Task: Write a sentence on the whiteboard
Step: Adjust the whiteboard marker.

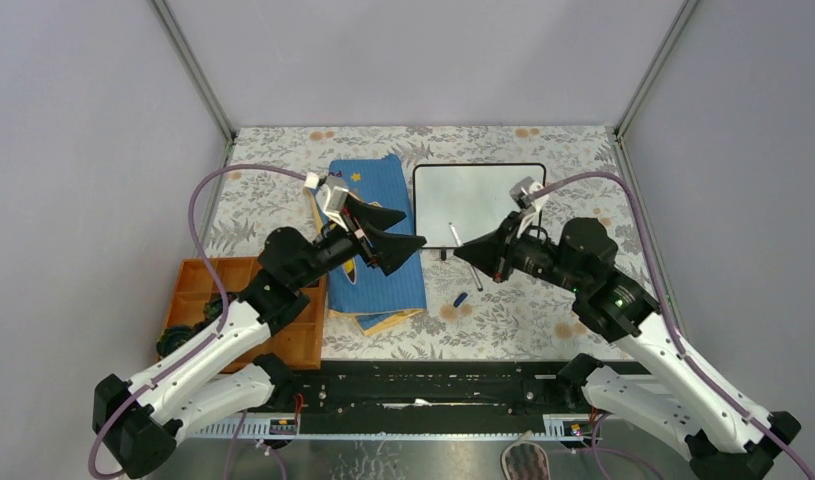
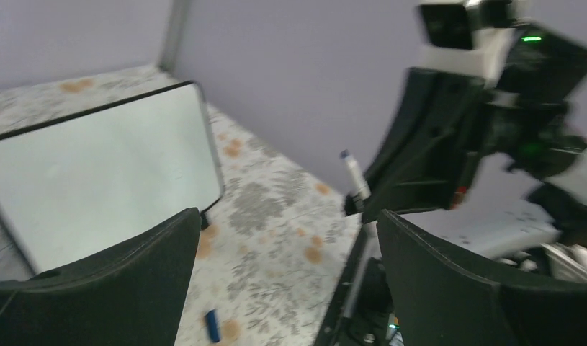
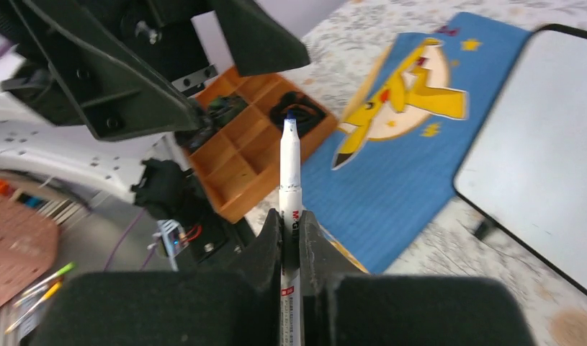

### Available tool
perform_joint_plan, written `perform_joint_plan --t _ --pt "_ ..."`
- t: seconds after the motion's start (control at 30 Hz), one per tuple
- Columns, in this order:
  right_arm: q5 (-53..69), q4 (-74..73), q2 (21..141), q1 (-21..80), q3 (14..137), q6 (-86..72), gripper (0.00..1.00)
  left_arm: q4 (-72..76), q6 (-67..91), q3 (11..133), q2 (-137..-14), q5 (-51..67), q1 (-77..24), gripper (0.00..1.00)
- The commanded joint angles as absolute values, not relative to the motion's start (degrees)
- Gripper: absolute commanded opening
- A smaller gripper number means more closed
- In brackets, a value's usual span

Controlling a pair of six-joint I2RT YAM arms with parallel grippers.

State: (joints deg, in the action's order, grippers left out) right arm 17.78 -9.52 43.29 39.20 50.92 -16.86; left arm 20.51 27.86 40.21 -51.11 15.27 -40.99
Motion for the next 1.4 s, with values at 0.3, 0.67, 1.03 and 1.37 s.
perform_joint_plan --t 0.3,0.67,1.03,1.37 --pt "40.8 3.9 53.5 39.4 60.3 -19.6 0.00 42.8 47.4 43.0 -54.6 43.4 -33.4 0.99" --pt "45.4 2.5 56.9 41.4 63.3 -18.0 0.00 49.2 54.6 43.7 -57.1 45.1 -33.4 0.89" --pt "44.9 2.3 57.8 42.9 62.9 -16.9 0.00 50.1 55.5 43.2 -56.8 46.0 -33.4 0.53" --pt "43.0 3.3 58.1 42.9 61.6 -17.2 0.00 51.8 56.3 43.7 -58.5 48.0 -33.5 0.33"
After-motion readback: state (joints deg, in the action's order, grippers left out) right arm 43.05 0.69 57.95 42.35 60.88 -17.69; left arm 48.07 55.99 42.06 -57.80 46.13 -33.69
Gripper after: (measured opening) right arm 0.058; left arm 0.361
